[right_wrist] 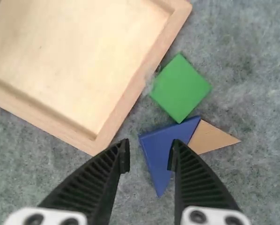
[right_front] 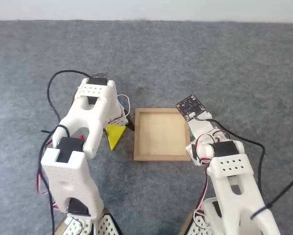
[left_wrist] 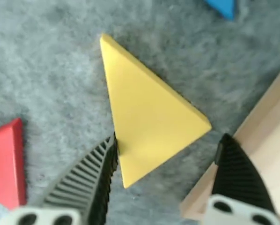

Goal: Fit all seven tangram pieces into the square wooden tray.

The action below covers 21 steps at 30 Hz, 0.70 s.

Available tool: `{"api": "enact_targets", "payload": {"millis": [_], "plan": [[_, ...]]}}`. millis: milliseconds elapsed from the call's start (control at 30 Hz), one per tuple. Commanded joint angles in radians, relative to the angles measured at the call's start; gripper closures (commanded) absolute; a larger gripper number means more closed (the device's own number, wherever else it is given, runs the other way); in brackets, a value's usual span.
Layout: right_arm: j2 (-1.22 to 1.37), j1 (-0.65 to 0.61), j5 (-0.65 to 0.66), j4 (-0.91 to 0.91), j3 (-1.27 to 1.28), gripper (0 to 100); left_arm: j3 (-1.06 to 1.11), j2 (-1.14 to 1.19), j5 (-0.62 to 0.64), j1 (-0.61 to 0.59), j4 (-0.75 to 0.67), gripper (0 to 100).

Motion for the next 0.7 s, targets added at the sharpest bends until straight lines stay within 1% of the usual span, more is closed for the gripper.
{"api": "enact_targets", "payload": {"millis": [0, 67, 133, 167, 333, 667], "plan": [[-0.002, -0.005, -0.009, -0.015, -0.006, 84.4, -0.038, -0.011, 0.052, 0.017, 0.0, 67], [-0.002, -0.005, -0.009, -0.015, -0.006, 84.4, -0.021, -0.009, 0.061, 0.017, -0.051, 67], [-0.002, -0.005, -0.009, -0.015, -0.006, 84.4, 0.019, -0.009, 0.103, 0.017, -0.126, 68], [-0.002, -0.005, -0.009, -0.015, -0.006, 84.4, 0.035, -0.02, 0.115, 0.017, -0.14, 69], [-0.002, -0.005, -0.009, -0.013, -0.006, 84.4, 0.039, -0.011, 0.132, -0.012, -0.14, 70], [-0.002, -0.005, -0.009, -0.013, -0.006, 84.4, 0.024, -0.023, 0.132, -0.011, -0.121, 70]]}}
